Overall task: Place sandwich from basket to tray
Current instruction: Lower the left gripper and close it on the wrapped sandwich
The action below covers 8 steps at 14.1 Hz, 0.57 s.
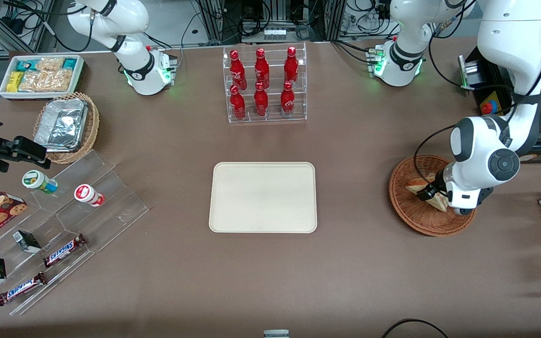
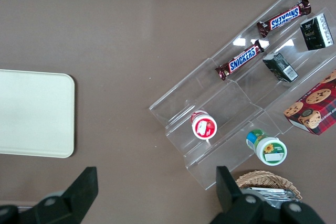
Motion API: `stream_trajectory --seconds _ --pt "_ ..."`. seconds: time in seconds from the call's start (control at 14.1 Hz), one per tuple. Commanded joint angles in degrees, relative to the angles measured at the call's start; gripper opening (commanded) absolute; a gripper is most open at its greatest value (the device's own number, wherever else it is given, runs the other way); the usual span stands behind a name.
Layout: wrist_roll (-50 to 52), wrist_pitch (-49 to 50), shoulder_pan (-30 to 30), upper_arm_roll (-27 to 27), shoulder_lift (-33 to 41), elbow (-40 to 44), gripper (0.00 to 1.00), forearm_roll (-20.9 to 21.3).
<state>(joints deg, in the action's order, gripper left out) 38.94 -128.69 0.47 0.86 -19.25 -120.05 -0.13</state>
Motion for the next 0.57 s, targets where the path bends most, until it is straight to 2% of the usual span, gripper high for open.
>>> stream_trajectory --seconds 0.0,0.07,0.21,0.28,0.5 --pt "1.5 -1.7 0.2 0.0 0.4 -1.3 0.73 1.0" --pt "2.5 -1.7 0.3 0.0 0.6 -1.2 0.67 1.0" --pt "3.4 -0.1 0.1 0.0 1.8 -0.6 0.44 1.0" --pt "3.3 1.9 -0.6 0.0 2.6 0.2 0.37 1.1" --pt "2.6 9.7 -3.4 0.3 5.6 3.9 0.32 1.1"
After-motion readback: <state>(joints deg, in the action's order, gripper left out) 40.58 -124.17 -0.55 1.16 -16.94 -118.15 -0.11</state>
